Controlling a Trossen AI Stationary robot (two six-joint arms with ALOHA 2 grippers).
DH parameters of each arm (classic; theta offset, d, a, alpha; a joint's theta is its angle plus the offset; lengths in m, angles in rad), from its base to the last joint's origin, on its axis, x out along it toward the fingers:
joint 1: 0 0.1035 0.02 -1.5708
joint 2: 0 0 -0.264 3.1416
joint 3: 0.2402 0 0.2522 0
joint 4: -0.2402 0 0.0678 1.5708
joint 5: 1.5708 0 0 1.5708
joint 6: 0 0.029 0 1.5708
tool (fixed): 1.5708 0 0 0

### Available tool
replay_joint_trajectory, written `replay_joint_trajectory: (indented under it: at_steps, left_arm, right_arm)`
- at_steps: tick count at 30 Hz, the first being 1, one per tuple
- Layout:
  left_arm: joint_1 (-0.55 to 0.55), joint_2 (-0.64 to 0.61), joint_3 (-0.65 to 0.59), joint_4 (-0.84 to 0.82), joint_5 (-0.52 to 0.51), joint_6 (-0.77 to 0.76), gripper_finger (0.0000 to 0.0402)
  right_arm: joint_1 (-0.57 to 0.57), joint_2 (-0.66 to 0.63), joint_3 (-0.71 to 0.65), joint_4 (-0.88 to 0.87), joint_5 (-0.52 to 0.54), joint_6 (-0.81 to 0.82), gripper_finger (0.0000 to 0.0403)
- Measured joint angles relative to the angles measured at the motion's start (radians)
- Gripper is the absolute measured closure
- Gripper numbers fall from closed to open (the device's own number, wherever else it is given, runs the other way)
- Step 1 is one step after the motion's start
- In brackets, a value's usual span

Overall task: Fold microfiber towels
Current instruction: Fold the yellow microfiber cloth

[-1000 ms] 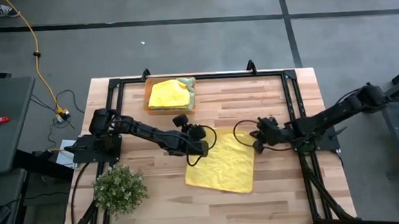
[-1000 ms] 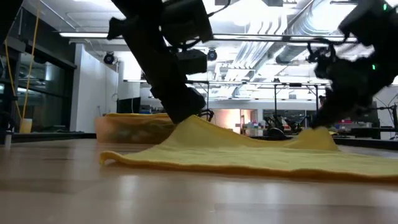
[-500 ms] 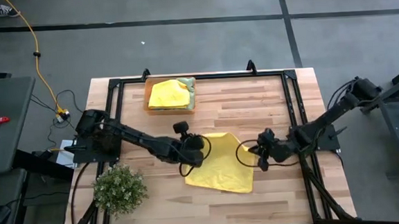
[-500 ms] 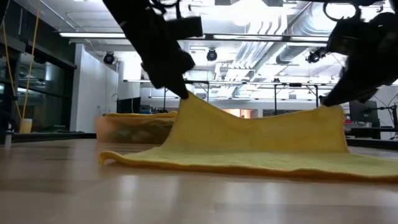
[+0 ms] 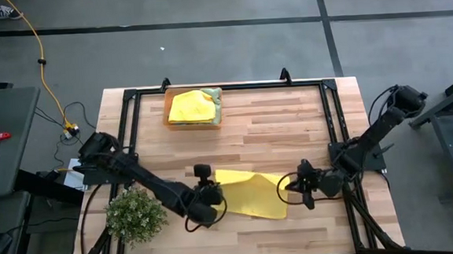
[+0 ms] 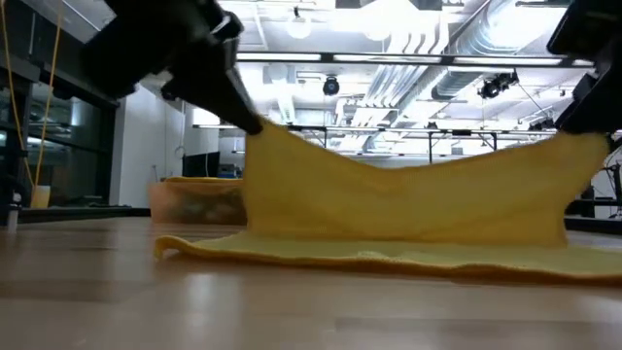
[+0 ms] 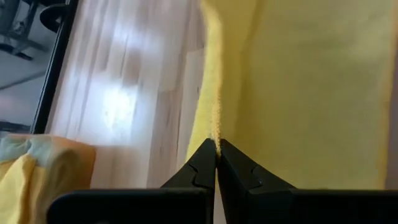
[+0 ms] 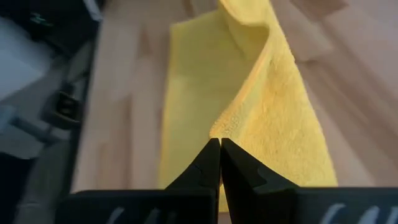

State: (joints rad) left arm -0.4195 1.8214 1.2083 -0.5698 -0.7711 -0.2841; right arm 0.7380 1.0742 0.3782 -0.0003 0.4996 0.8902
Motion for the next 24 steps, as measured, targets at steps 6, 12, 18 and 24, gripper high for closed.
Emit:
replay_joint_trajectory:
  at_steps: [6,12,18,24]
  left_arm:
    - [-0.038,-0.005,0.0,-0.085,-0.026,0.008,0.0401]
    - [-0.04,-0.005,-0.001,-0.104,-0.059,0.026,0.0402]
    - [-0.036,-0.005,-0.001,-0.085,0.026,0.024,0.0402]
    - [-0.071,-0.004,-0.001,-0.051,0.151,0.004,0.0402]
  right_arm:
    - [0.05,0.044,0.001,0.104,-0.008,0.003,0.0403]
    - [0.086,0.158,0.001,0.22,-0.007,0.012,0.0403]
    - [0.095,0.291,0.001,0.263,-0.003,0.067,0.0403]
    - [0.094,0.371,0.001,0.353,-0.008,0.074,0.0403]
